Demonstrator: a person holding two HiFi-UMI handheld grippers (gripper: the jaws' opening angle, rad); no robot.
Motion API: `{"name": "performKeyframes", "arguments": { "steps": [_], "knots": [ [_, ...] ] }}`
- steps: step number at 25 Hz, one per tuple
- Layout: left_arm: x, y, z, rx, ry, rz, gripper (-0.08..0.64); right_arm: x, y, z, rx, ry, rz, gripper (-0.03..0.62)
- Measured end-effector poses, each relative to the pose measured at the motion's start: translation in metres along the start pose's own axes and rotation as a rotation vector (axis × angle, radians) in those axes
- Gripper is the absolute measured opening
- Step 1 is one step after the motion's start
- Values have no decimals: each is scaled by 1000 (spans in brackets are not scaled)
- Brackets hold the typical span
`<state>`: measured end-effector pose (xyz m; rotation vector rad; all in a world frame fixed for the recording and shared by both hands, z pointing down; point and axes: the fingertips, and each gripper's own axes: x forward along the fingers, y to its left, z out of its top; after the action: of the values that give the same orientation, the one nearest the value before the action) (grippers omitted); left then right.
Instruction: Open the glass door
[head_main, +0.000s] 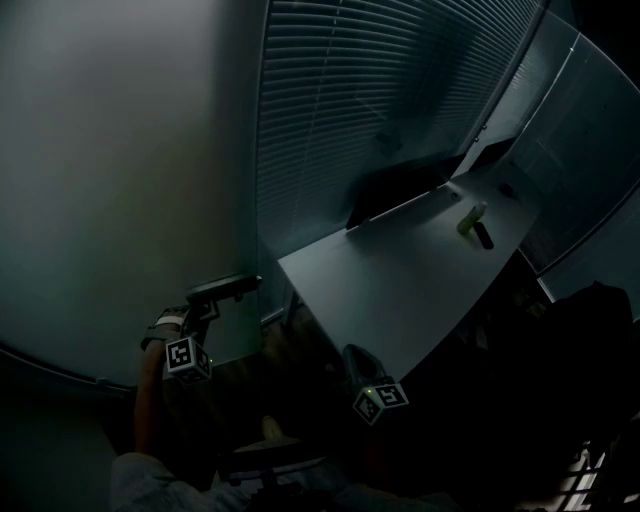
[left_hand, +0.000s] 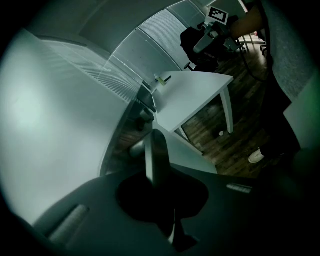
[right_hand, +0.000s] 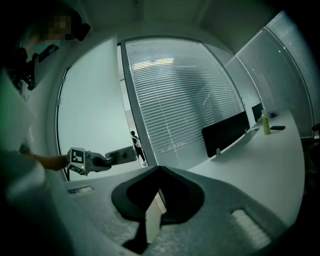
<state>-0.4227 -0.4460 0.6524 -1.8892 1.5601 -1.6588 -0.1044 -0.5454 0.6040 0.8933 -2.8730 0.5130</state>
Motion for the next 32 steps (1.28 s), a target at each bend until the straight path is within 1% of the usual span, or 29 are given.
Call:
{"name": "performKeyframes", "arguments": {
  "steps": [4, 11, 23, 32],
  "knots": [
    [-4, 1, 5, 16, -3, -2, 3, -7, -1, 3, 5, 2, -3, -2],
    [-7, -15, 6, 18, -12, -7, 2, -19, 5, -6, 13, 2, -2, -2],
    [-39, -32, 15, 41, -25, -22, 3, -67, 17, -5, 21, -1, -27, -2],
    [-52, -50, 21, 69, -40, -22, 3, -95, 24, -17, 18, -7, -35, -2]
  ]
}}
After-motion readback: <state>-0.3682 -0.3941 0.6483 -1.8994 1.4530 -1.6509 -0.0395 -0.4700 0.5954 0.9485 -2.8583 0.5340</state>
